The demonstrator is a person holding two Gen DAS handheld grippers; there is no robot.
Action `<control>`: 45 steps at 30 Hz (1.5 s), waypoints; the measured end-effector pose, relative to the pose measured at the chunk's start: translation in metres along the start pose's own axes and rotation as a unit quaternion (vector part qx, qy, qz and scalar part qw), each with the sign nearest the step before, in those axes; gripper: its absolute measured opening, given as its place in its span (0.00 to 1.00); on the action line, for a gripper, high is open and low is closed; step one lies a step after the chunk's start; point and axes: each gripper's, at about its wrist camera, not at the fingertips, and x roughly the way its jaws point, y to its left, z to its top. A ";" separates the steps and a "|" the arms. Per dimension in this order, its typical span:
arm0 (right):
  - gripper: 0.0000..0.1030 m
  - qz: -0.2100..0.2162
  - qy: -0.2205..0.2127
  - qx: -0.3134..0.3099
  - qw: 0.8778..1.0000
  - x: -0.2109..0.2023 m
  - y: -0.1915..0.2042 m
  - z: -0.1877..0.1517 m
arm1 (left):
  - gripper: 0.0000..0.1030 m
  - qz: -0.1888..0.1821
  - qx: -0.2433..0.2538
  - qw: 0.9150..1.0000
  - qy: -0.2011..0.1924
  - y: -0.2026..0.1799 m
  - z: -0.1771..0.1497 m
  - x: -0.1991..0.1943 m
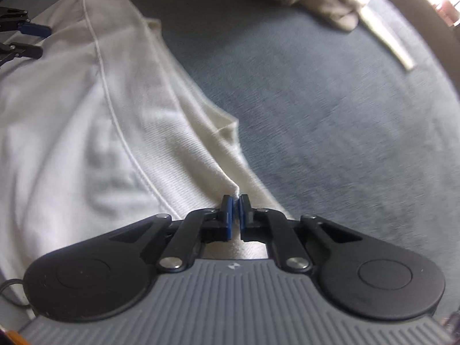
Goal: Fold clothes
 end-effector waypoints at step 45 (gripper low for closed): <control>0.16 0.010 -0.241 0.667 0.705 -0.041 -0.059 -0.216 | 0.46 0.040 0.047 0.998 0.011 -0.020 0.000 0.007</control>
